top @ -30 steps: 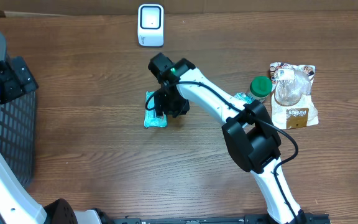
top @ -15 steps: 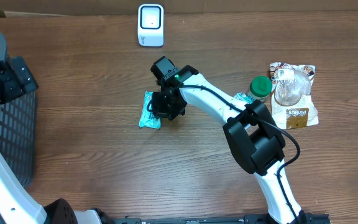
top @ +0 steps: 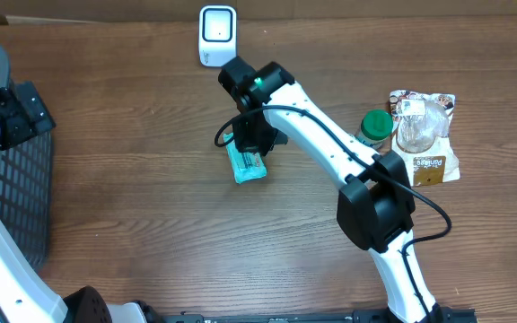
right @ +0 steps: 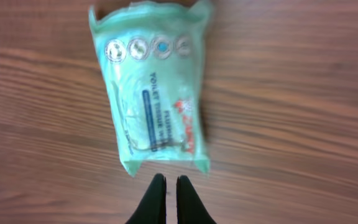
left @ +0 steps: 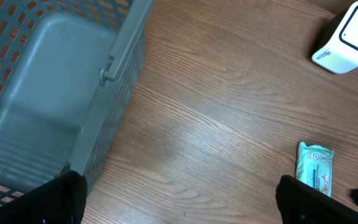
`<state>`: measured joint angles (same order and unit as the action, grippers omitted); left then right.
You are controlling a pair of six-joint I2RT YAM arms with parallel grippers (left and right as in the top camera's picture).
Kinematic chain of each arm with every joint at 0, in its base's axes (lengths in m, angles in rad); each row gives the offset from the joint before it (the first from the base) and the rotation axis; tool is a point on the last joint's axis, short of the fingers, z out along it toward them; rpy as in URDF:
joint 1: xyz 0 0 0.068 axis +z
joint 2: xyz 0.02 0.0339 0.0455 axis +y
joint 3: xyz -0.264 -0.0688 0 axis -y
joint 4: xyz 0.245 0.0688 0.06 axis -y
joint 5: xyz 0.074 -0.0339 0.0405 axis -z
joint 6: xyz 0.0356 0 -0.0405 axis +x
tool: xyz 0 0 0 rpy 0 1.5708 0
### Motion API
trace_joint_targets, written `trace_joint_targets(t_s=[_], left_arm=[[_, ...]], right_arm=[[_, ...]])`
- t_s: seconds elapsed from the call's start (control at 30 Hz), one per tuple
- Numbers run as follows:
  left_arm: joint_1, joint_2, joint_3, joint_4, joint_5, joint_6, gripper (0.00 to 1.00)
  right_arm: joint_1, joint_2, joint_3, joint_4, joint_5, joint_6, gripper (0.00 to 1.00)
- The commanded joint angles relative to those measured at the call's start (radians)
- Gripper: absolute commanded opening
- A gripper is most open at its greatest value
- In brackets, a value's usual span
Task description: Scan the item barcode
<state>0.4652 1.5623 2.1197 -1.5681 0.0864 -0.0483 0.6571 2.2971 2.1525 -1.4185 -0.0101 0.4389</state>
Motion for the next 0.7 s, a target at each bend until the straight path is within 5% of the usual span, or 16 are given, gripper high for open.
trace_joint_targets(t_s=[0.0, 0.13, 0.3, 0.43, 0.67], left_arm=[[-0.001, 0.004, 0.01, 0.002, 0.011, 0.016, 1.0], [-0.001, 0.004, 0.01, 0.002, 0.011, 0.016, 1.0], [-0.001, 0.004, 0.01, 0.002, 0.011, 0.016, 0.99], [-0.001, 0.004, 0.01, 0.002, 0.01, 0.016, 0.99], [-0.001, 0.004, 0.01, 0.002, 0.01, 0.016, 1.0]], right_arm=[[0.051, -0.027, 0.046, -0.053, 0.259, -0.029, 0.04], [0.092, -0.002, 0.04, -0.048, 0.307, -0.044, 0.08], [0.171, 0.025, 0.005, 0.069, 0.295, -0.192, 0.61], [0.217, 0.048, -0.007, 0.105, 0.385, -0.21, 0.69], [0.233, 0.108, -0.013, 0.132, 0.391, -0.232, 0.68]])
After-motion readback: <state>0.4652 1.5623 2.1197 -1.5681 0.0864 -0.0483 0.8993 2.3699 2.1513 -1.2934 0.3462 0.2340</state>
